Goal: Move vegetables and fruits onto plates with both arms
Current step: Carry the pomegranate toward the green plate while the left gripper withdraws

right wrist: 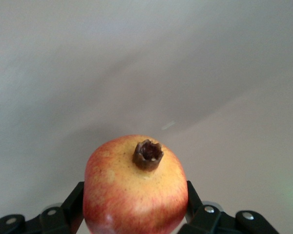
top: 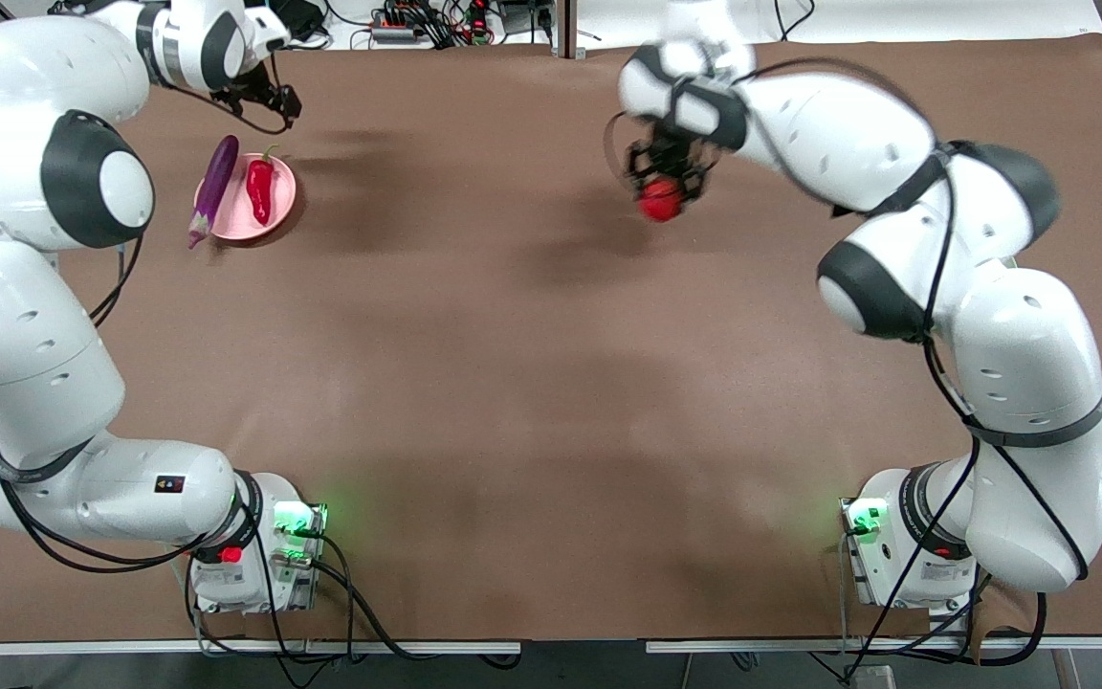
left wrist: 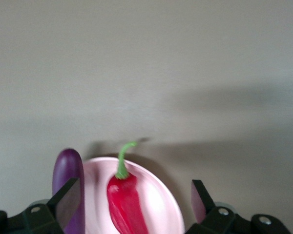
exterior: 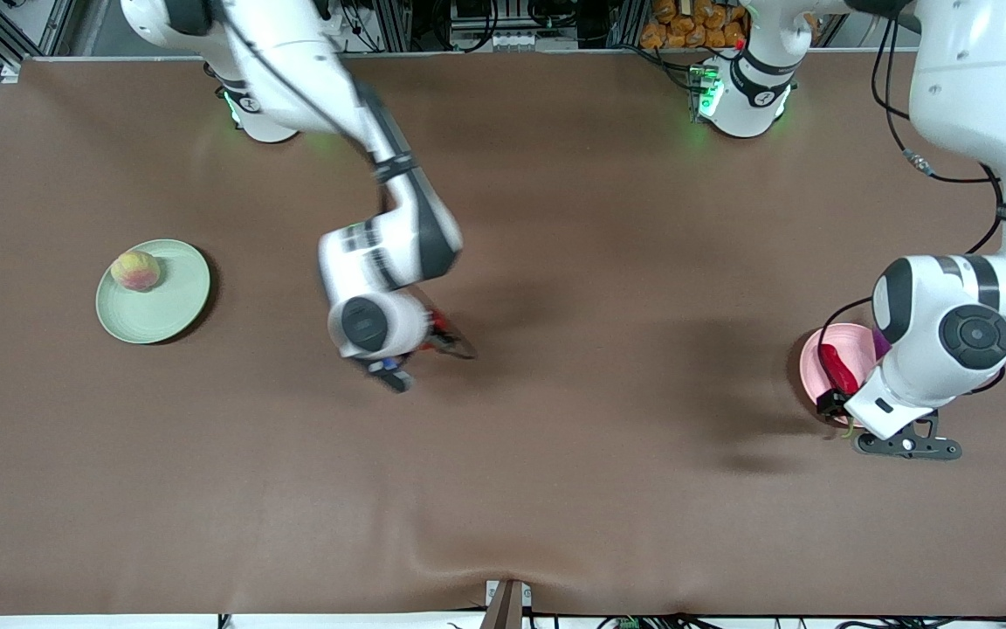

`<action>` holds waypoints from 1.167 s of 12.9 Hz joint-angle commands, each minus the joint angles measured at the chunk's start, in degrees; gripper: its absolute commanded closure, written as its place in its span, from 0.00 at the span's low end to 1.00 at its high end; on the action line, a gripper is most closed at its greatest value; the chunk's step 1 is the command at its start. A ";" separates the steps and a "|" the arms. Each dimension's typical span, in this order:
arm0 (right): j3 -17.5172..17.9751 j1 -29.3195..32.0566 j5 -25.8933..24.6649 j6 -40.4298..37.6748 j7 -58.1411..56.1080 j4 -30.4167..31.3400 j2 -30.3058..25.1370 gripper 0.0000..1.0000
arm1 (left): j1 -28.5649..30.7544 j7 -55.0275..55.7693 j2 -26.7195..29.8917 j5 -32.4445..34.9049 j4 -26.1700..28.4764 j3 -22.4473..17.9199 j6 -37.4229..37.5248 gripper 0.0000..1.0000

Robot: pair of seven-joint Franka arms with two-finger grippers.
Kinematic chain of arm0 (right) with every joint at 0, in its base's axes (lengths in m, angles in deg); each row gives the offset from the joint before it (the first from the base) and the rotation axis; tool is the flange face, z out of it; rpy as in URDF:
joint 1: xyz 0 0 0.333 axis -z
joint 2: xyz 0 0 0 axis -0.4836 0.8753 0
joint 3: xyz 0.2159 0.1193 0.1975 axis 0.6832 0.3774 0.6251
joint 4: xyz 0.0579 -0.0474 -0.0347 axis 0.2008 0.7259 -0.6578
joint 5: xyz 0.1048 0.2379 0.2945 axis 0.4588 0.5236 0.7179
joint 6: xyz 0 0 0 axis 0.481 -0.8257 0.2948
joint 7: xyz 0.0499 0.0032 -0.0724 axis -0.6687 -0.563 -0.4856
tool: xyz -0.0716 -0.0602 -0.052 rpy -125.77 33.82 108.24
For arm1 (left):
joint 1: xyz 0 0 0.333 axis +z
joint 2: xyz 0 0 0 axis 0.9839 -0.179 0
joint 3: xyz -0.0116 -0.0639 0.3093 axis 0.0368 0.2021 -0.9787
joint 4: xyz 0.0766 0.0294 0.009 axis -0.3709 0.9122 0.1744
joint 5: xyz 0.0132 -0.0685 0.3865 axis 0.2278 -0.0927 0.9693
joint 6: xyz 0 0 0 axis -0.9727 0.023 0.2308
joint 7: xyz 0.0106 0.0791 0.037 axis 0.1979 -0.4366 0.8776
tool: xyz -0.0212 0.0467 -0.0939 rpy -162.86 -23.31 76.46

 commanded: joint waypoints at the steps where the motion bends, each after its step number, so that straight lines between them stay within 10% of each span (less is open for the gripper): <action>1: -8.55 0.47 -1.16 -6.72 -17.45 2.19 -2.68 1.00 | 0.62 2.73 7.67 0.10 1.67 2.88 7.00 0.00; 9: -26.50 1.79 -1.08 0.01 -64.39 22.74 -2.94 1.00 | 0.53 2.38 23.15 -7.20 0.88 3.86 26.86 0.00; 15: -29.07 2.85 1.98 12.67 -77.79 35.31 -2.68 1.00 | 0.18 3.44 27.38 -11.07 -7.27 4.04 42.57 0.00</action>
